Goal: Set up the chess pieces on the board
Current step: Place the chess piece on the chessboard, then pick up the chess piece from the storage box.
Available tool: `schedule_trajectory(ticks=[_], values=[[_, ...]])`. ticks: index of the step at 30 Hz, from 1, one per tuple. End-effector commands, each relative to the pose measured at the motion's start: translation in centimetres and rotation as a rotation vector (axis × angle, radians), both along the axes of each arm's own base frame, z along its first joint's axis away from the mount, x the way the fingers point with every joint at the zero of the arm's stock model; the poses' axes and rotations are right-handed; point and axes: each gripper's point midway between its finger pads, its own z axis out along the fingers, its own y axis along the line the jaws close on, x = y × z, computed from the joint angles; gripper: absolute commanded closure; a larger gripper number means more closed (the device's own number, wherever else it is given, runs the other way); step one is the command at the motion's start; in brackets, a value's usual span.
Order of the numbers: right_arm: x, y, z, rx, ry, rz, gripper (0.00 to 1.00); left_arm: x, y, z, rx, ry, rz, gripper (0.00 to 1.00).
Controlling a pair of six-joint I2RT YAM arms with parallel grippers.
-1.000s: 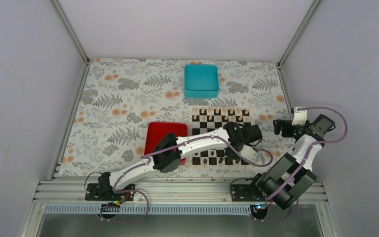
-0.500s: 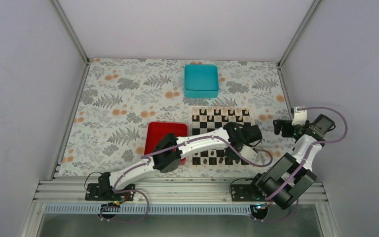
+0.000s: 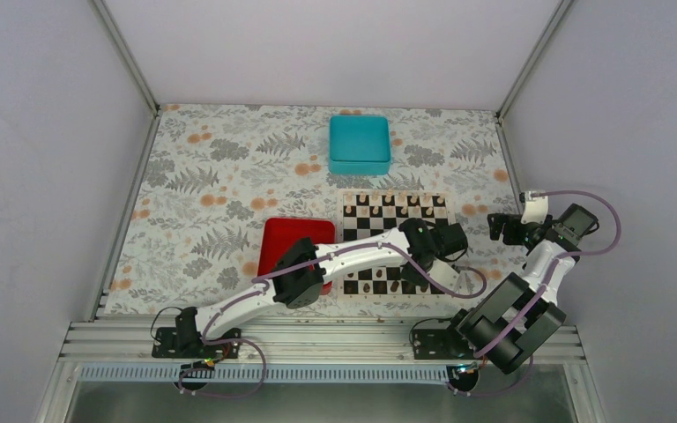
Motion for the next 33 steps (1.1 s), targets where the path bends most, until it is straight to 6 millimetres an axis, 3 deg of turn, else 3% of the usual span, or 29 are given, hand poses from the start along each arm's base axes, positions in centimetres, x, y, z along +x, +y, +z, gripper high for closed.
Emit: schedule_trajectory(ticks=[1, 7, 13, 24, 27, 33], values=[[0.1, 0.0, 1.1, -0.008, -0.038, 0.015, 0.00, -0.4, -0.1, -0.6, 0.013, -0.007, -0.018, 0.82], [0.1, 0.1, 1.1, -0.008, -0.039, 0.019, 0.00, -0.4, -0.1, 0.0, 0.003, -0.012, -0.015, 0.81], [0.1, 0.2, 1.1, -0.006, -0.038, 0.021, 0.00, 0.0, -0.5, 2.0, -0.031, -0.042, -0.010, 0.81], [0.1, 0.2, 1.4, -0.011, -0.042, 0.023, 0.00, 0.7, -0.8, 8.5, -0.137, -0.114, 0.010, 0.76], [0.1, 0.1, 1.6, -0.014, -0.043, 0.026, 0.00, 1.4, -0.5, 11.2, -0.174, -0.160, 0.040, 0.71], [0.5, 0.0, 2.3, -0.027, -0.030, 0.084, 0.00, 3.8, 2.8, 17.1, -0.223, -0.221, 0.136, 0.54]])
